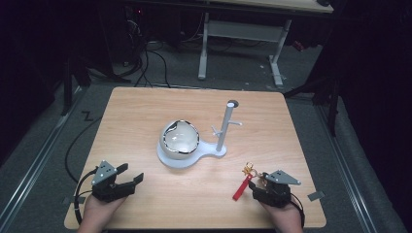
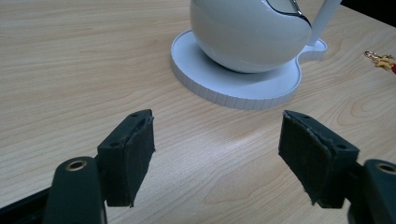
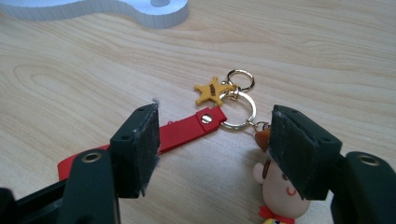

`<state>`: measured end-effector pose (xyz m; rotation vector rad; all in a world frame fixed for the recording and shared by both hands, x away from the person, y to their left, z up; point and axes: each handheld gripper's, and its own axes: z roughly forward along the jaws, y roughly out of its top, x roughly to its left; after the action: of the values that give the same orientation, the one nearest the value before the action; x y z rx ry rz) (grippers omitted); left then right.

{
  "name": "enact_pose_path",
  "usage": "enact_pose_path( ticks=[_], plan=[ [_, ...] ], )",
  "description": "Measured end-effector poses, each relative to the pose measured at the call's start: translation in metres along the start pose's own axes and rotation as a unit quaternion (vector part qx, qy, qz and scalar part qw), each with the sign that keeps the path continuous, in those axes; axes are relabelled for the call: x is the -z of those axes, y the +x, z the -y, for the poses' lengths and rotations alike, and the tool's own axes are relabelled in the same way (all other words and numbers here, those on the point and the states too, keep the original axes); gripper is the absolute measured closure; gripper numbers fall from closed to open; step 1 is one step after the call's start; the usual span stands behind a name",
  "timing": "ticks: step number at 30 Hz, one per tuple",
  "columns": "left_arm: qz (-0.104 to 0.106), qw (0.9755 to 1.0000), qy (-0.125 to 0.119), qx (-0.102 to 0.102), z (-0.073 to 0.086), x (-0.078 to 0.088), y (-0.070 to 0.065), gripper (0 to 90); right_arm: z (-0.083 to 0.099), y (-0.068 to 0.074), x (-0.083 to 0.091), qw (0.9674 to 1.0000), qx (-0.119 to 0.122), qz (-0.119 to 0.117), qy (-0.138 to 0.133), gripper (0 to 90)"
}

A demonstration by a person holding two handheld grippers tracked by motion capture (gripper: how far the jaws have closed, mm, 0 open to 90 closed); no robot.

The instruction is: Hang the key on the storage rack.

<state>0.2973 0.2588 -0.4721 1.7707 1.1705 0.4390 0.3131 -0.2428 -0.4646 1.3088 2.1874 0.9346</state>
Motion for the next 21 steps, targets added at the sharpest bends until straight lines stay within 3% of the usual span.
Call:
enact_pose_path(
  ticks=[6, 14, 21],
  plan=[
    [-0.007, 0.9997, 0.016, -0.019, 0.0019, -0.0045, -0.006, 27.4, -0.0002, 0.0008, 0.0003, 1.0, 0.003, -0.006, 0.004, 35.7],
    [-0.011, 0.9993, 0.031, -0.016, 0.0001, -0.004, -0.0034, 28.9, -0.0008, 0.0014, -0.0023, 0.9998, 0.004, -0.015, 0.016, 38.6],
    [-0.009, 0.9994, 0.026, -0.018, -0.0024, -0.0014, -0.0026, 30.2, -0.0014, 0.0048, 0.0003, 0.9996, 0.015, -0.016, 0.017, 39.3]
  ],
)
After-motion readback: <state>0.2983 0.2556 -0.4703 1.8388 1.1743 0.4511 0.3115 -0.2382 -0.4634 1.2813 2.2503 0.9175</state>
